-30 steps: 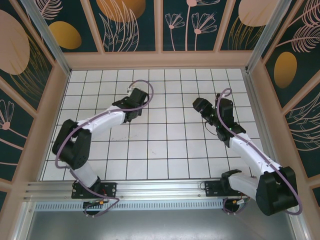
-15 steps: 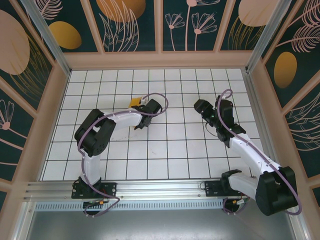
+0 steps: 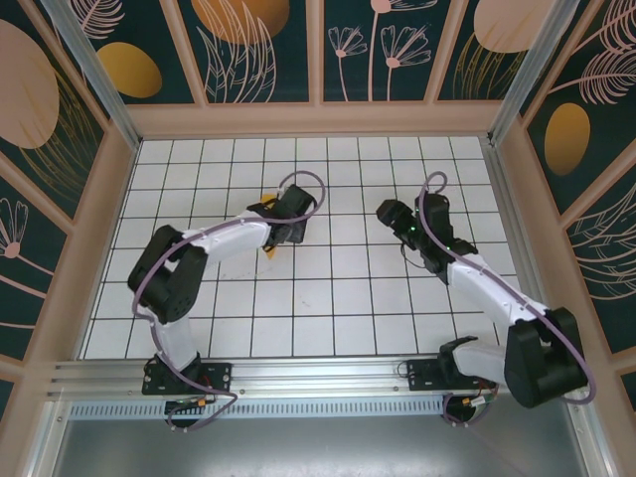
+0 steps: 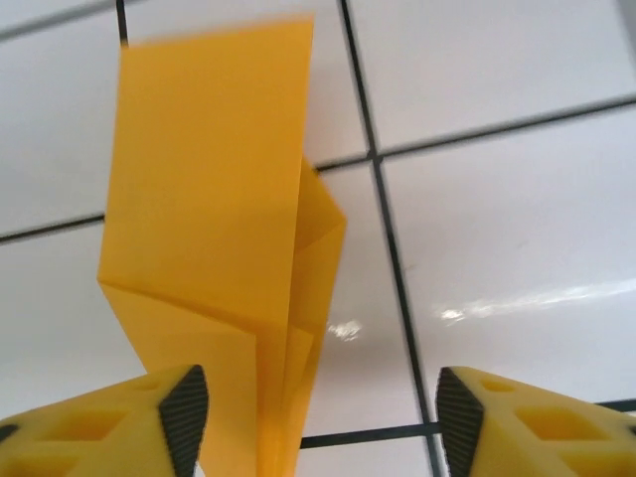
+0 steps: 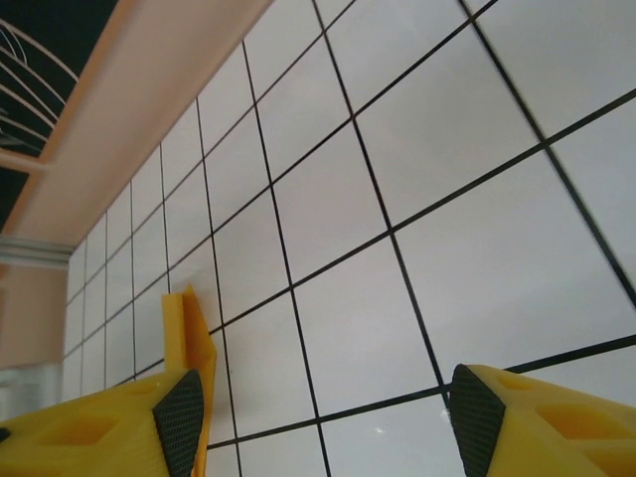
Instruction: Fold a paper plane with a square sheet of paper (pick it up from the middle)
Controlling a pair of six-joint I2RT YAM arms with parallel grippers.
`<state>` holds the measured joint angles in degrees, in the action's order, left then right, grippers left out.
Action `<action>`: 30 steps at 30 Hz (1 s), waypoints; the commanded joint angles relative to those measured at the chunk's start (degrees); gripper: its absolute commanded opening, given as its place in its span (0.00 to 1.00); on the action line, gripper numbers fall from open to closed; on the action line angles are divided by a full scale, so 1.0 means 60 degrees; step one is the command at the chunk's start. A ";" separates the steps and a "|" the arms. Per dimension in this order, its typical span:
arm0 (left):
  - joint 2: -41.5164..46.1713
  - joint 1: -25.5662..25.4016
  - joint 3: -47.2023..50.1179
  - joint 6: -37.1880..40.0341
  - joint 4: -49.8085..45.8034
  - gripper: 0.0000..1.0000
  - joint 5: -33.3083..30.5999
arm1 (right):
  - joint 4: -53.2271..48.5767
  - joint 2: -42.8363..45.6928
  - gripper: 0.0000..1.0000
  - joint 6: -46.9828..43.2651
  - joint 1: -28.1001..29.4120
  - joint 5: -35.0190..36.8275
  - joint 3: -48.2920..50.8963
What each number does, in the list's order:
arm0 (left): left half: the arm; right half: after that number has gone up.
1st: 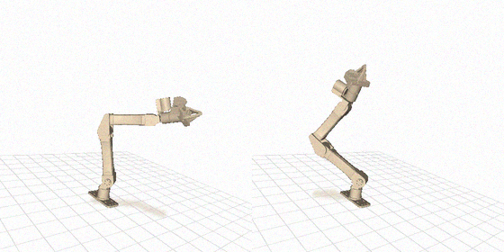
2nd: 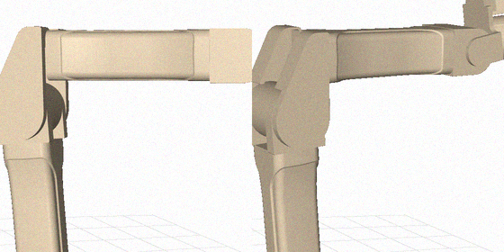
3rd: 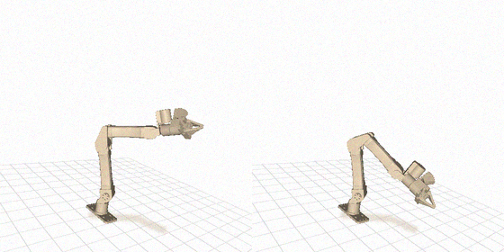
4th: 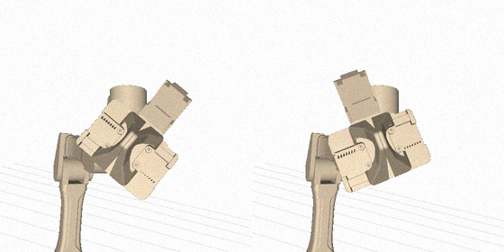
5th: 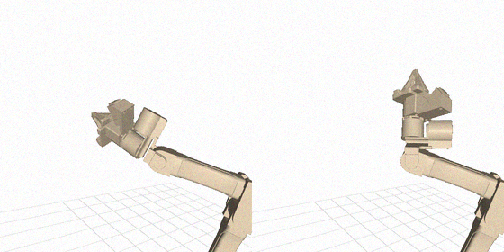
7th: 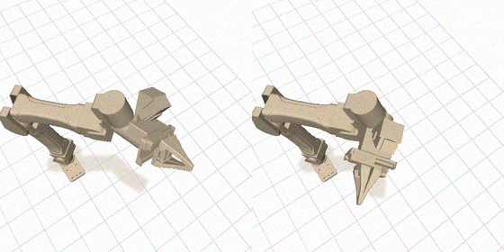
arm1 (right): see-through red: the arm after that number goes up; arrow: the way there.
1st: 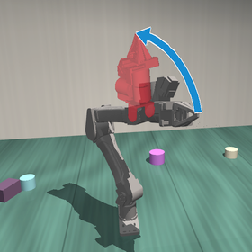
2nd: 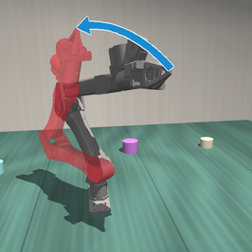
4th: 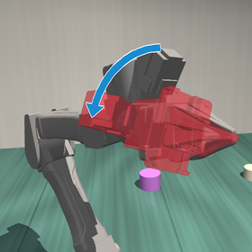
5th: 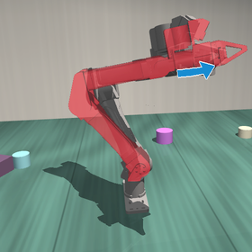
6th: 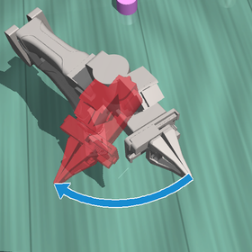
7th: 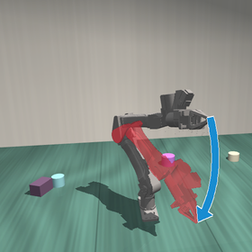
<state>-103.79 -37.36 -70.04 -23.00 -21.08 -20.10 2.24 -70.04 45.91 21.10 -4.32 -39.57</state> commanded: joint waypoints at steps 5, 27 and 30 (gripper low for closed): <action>0.2107 0.1450 0.1299 -0.1146 0.1170 0.84 0.1598 | 0.0018 -0.2468 0.68 -0.0357 0.1810 0.0351 -0.1891; 0.4563 0.5085 0.5603 -0.3963 0.3949 0.98 0.3711 | -0.1494 -1.0057 0.20 -0.0107 0.4364 -0.1306 -0.9441; 0.4443 0.5099 0.5602 -0.3959 0.4059 0.98 0.3924 | -0.1890 -1.0351 0.20 -0.0208 0.4364 -0.1202 -0.9700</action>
<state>-76.88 -7.16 -36.95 -45.56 0.30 1.08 -4.84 -130.85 44.86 47.35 -11.05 -95.18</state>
